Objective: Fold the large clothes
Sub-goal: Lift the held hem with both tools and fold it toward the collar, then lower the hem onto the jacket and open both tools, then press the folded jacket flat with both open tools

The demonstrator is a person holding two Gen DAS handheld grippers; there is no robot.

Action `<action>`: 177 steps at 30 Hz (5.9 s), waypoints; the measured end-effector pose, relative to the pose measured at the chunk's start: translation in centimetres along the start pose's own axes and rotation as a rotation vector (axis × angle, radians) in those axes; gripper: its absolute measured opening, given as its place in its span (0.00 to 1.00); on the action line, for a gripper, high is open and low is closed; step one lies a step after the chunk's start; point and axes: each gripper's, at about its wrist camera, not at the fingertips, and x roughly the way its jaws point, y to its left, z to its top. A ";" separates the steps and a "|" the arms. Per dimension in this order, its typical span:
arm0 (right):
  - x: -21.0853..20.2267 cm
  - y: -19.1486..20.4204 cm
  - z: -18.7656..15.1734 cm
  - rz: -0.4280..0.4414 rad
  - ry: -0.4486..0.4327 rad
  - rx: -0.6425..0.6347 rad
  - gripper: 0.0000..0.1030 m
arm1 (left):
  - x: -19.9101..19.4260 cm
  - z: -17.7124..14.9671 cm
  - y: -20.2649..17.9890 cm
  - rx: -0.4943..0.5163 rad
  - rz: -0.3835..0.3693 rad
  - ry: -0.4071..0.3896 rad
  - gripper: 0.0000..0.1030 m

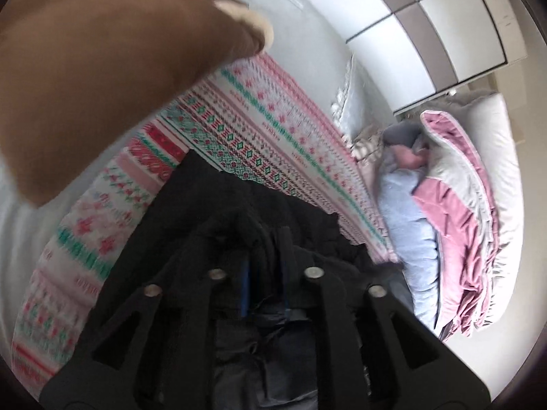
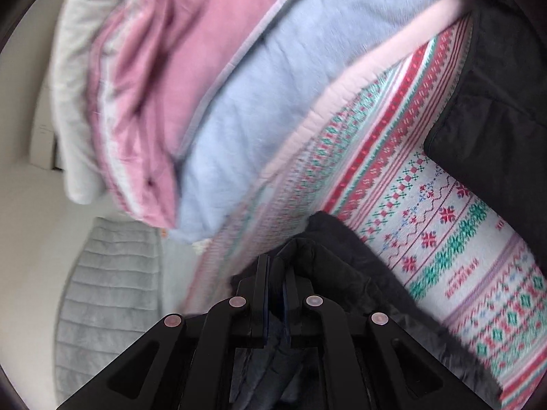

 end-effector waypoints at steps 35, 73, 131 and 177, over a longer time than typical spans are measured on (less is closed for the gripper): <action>5.2 4.3 -1.7 -0.180 0.032 -0.815 0.05 | 3.6 0.8 0.2 0.245 0.123 -0.048 0.03; -2.2 6.8 -5.0 -0.275 -0.111 -0.610 0.67 | -3.0 -5.0 -5.8 0.350 0.149 -0.270 0.47; -0.9 4.4 -14.4 -0.282 0.055 -0.717 0.84 | 5.2 -25.6 -12.5 0.864 0.215 -0.043 0.53; 1.4 3.1 -13.4 -0.283 0.203 -0.501 0.85 | 16.5 -17.7 -18.1 0.787 0.401 0.132 0.64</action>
